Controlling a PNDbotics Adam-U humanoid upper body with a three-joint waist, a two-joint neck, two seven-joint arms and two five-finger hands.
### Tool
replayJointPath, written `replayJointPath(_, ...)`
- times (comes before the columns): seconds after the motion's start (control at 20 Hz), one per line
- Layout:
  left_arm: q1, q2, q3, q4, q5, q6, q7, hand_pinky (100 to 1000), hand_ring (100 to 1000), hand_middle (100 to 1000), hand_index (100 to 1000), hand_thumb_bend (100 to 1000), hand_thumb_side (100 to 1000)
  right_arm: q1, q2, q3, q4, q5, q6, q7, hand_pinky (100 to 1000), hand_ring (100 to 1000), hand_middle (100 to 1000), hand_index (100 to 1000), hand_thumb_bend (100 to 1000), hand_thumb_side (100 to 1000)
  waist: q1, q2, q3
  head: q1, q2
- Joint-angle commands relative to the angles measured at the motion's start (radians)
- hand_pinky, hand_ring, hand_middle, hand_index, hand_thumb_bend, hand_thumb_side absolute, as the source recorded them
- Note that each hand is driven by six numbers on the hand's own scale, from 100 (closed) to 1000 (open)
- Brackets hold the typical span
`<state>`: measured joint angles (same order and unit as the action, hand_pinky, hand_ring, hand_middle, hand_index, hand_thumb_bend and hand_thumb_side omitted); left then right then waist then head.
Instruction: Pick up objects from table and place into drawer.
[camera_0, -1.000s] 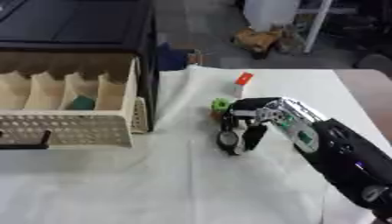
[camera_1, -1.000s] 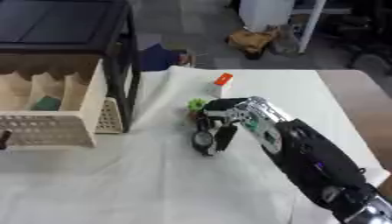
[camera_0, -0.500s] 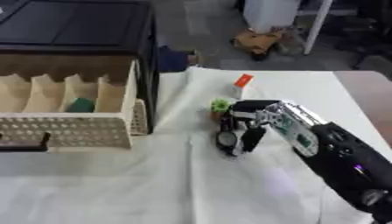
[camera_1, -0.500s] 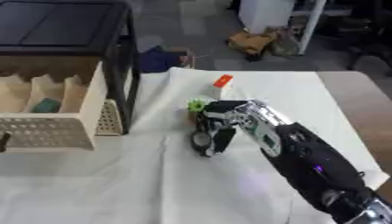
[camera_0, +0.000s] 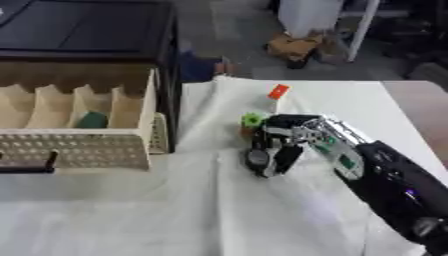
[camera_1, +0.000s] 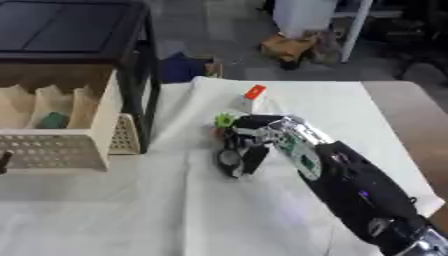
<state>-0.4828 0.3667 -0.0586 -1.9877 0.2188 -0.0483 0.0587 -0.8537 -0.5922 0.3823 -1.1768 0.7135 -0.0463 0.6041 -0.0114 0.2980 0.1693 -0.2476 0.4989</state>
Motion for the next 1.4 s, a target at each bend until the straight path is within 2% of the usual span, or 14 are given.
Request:
replayJointPath(0.05, -0.007, 0.006, 0.009, -0.012, 0.001, 0.001, -0.001, 385, 370, 477, 807, 158, 1000, -0.003, -0.016, 0.004, -0.011, -0.011, 0.007, 0.001, 462, 679, 586, 682, 221, 322, 0.003, -0.013, -0.002, 0.003, -0.011)
replayJointPath(0.15, -0.007, 0.007, 0.009, -0.012, 0.002, 0.002, 0.0, 384, 370, 477, 806, 159, 1000, -0.004, -0.018, 0.003, -0.017, -0.015, 0.01, 0.002, 462, 677, 586, 682, 200, 330, 0.003, -0.014, -0.002, 0.003, -0.01)
replayJointPath(1.4, -0.005, 0.014, 0.013, -0.012, 0.024, 0.008, 0.004, 383, 375, 478, 805, 165, 1000, -0.007, -0.042, 0.01, -0.13, -0.07, 0.039, -0.024, 450, 646, 556, 653, 234, 362, 0.0, -0.051, -0.012, 0.008, -0.006)
